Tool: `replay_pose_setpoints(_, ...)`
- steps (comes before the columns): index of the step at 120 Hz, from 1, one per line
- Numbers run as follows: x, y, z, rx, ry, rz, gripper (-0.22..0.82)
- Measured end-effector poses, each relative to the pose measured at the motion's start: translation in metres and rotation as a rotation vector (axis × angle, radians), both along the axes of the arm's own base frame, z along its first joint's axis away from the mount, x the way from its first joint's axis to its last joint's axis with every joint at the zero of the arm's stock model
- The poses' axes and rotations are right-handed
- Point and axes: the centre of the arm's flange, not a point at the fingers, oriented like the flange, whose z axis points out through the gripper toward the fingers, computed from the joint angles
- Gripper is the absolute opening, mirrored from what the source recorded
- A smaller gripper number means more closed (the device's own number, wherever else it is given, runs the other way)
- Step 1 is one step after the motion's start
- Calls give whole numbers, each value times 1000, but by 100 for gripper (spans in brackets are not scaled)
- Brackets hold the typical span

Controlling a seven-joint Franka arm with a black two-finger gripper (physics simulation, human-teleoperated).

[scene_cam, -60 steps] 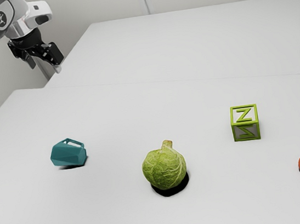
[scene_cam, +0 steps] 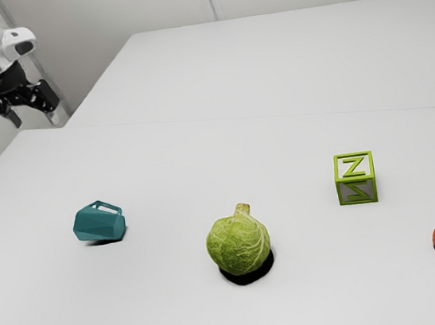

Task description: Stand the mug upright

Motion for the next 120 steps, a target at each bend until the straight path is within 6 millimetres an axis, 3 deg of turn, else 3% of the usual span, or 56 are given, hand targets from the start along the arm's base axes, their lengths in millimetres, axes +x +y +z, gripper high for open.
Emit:
replay_pose_setpoints(19, -15, 90, -68, -278, 101, 224, 60)
replay_pose_setpoints(29, -21, 118, -99, -383, 148, 291, 60)
replay_pose_setpoints(46, -13, 142, -162, -511, 233, 322, 60)
replay_pose_setpoints(62, -10, 162, -209, -587, 276, 328, 60)
replay_pose_setpoints(82, 3, 177, -245, -640, 283, 302, 60)
replay_pose_setpoints(120, 29, 181, -296, -751, 209, 263, 60)
